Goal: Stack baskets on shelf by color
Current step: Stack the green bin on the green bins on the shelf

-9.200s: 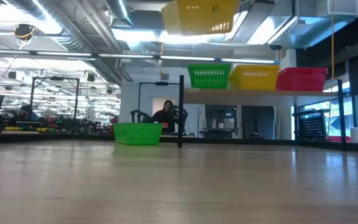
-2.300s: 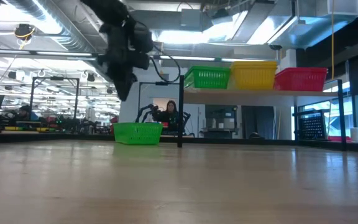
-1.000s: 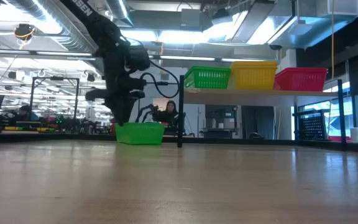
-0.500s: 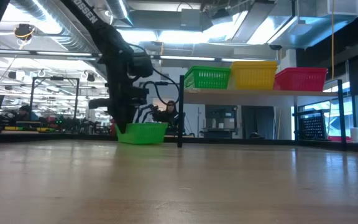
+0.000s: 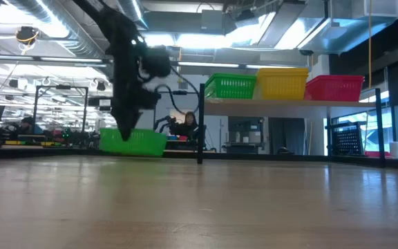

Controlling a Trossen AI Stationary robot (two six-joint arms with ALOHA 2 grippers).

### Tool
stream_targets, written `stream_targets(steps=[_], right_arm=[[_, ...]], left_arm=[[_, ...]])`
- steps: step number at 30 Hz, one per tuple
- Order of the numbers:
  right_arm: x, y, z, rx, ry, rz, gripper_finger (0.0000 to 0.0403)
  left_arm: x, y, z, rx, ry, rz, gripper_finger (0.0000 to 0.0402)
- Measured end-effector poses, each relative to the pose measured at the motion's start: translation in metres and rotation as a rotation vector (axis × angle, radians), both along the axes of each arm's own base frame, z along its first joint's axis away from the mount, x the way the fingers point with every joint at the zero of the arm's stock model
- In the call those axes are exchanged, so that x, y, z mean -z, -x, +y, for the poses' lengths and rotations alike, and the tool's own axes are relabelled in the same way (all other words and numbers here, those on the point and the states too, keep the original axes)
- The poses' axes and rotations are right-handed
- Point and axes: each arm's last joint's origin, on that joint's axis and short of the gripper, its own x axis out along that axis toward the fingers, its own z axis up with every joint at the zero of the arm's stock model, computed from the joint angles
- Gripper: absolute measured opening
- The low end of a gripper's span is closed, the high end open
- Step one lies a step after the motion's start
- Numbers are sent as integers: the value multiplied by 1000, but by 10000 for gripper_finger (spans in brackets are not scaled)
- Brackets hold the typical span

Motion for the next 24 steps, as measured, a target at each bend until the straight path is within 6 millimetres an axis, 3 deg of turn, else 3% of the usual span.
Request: stream_targets(steps=[10, 15, 18, 24], right_arm=[[0, 0, 0, -13, 17, 3, 0], [0, 0, 0, -29, 38, 6, 0], [0, 0, 0, -28, 38, 6, 0], [0, 0, 0, -29, 39, 6, 0]], left_arm=[[-85, 32, -39, 10, -289, -153, 0], [-118, 46, -57, 101, -413, -276, 0], [-135, 44, -63, 171, -526, -314, 0], [-194, 26, -64, 237, -626, -462, 0]])
